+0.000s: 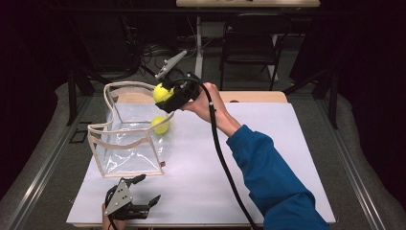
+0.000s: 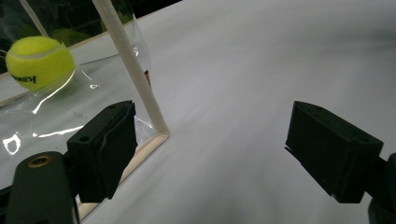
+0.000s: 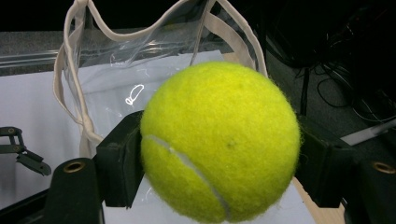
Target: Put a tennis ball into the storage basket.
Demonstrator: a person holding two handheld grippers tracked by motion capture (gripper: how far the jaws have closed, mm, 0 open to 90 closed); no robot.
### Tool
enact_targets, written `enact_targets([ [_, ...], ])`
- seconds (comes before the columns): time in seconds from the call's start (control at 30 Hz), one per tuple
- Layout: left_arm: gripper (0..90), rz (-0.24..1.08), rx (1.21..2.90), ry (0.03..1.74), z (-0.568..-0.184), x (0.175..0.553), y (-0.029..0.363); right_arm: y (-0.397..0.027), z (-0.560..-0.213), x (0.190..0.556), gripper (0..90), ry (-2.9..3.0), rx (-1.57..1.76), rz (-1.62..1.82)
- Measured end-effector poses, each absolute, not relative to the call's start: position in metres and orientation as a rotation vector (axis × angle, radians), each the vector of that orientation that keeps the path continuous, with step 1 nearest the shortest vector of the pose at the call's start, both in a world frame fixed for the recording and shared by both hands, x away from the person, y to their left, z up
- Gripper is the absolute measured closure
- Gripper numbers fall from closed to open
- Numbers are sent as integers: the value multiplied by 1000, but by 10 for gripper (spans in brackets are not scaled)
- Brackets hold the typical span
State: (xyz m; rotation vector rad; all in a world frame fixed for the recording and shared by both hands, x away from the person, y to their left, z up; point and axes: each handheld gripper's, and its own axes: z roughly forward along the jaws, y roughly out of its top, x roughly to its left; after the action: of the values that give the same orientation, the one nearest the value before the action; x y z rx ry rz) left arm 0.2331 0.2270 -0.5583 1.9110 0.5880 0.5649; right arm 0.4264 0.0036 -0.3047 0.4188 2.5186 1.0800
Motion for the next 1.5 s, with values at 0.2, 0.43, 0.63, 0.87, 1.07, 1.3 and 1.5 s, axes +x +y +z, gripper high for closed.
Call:
enact_targets([
  [0.2,159,565,1906,590,-558,233,228,10,-302,425,264,2516,409,1088],
  [0.43,159,563,1899,599,-558,233,229,19,-305,427,264,2528,398,1085],
  [0.63,159,566,1902,600,-558,233,228,27,-308,428,264,2543,397,1087],
  [0.87,159,564,1904,597,-558,233,229,32,-311,430,264,2556,399,1071],
  [1.07,159,564,1901,598,-558,233,229,37,-312,431,264,2572,396,1057],
  [1.3,159,563,1898,600,-558,233,229,44,-316,434,264,2589,392,1057],
  [1.5,159,563,1897,602,-558,233,229,50,-319,433,264,2603,389,1058],
])
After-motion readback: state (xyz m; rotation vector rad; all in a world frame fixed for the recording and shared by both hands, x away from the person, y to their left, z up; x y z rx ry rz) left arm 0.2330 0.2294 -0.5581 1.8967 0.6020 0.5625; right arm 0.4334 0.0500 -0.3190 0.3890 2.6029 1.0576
